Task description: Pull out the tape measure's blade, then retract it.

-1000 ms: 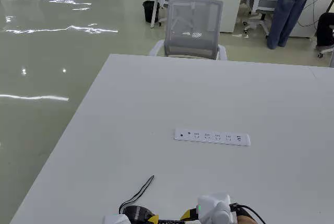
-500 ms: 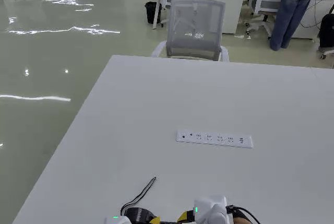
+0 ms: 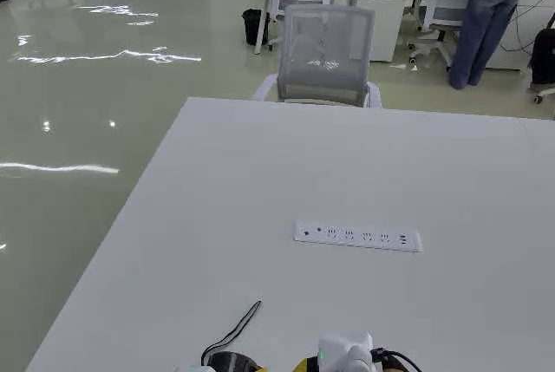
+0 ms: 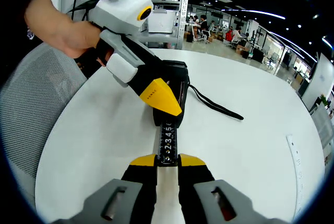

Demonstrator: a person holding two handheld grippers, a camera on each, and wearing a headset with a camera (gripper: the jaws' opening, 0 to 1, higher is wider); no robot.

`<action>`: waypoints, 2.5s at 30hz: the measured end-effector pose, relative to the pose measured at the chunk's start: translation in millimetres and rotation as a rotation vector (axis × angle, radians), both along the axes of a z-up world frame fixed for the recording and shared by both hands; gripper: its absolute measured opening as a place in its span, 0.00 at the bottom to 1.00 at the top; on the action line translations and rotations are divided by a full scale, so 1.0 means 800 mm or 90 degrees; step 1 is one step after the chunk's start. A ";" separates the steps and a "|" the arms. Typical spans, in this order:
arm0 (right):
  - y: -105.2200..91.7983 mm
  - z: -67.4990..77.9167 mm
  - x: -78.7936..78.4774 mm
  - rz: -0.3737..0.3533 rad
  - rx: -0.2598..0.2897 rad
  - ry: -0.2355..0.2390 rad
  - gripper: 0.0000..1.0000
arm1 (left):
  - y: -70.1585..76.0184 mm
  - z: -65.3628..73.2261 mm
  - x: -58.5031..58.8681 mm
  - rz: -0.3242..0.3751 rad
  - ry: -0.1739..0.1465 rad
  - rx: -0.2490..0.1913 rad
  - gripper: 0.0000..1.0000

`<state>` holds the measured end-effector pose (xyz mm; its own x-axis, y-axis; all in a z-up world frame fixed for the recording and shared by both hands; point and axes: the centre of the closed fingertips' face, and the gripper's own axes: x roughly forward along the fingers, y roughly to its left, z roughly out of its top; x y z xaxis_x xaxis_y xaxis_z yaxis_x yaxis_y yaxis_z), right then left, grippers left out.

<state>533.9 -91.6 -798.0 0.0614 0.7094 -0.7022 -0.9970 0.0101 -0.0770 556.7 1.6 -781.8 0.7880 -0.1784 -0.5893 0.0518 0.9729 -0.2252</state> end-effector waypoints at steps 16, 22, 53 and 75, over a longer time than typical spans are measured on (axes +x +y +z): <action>0.016 0.000 -0.001 0.004 0.004 0.002 0.13 | 0.000 -0.001 0.000 -0.001 0.001 -0.001 0.61; 0.024 -0.002 0.001 0.006 0.006 0.002 0.13 | 0.000 0.000 0.000 -0.001 0.001 -0.001 0.61; 0.055 -0.008 0.002 0.005 0.015 0.007 0.13 | 0.002 0.001 0.000 -0.001 0.000 0.003 0.61; 0.054 -0.019 0.003 -0.037 0.024 0.015 0.14 | -0.003 -0.003 -0.002 -0.011 0.000 0.035 0.61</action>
<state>536.6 -48.1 -813.2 0.0869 0.7315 -0.6763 -0.9962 0.0711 -0.0511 555.1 -0.7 -784.3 0.7853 -0.1596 -0.5982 0.0695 0.9828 -0.1710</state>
